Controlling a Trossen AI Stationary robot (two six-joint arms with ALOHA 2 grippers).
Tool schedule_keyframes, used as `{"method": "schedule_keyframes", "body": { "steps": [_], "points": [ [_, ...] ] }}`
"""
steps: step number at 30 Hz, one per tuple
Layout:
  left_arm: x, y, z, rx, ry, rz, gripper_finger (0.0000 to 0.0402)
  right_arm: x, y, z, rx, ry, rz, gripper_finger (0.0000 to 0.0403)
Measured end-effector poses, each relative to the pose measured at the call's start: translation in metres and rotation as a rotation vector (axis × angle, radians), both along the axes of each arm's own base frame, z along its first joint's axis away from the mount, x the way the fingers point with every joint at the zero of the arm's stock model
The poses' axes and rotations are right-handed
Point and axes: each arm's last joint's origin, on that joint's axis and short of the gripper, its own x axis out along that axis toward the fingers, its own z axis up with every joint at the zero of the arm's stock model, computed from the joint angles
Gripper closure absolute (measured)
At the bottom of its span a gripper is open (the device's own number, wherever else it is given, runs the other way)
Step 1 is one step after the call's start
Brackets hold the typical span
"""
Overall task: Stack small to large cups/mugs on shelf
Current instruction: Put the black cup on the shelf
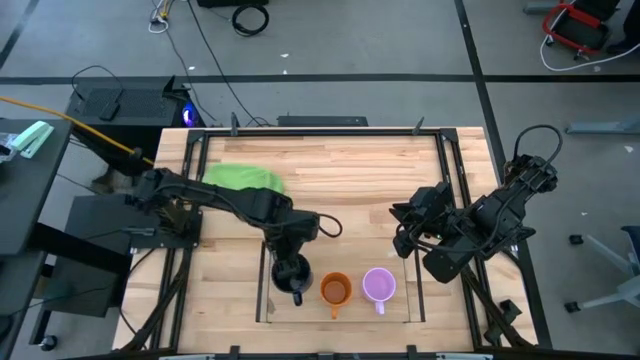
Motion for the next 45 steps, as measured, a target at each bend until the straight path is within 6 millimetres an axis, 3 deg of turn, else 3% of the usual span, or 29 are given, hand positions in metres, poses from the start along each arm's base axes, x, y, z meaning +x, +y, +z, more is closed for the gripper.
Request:
{"method": "schedule_keyframes", "body": {
  "steps": [21,45],
  "points": [
    [0.004,-0.026,-0.027,0.128,0.101,0.030,0.0375,0.004,-0.007,0.000,-0.026,0.023,-0.010,0.0338],
    [0.005,-0.042,-0.027,0.091,0.062,-0.015,0.0375,0.004,-0.007,0.000,-0.026,0.023,-0.010,0.0338]
  ]
}}
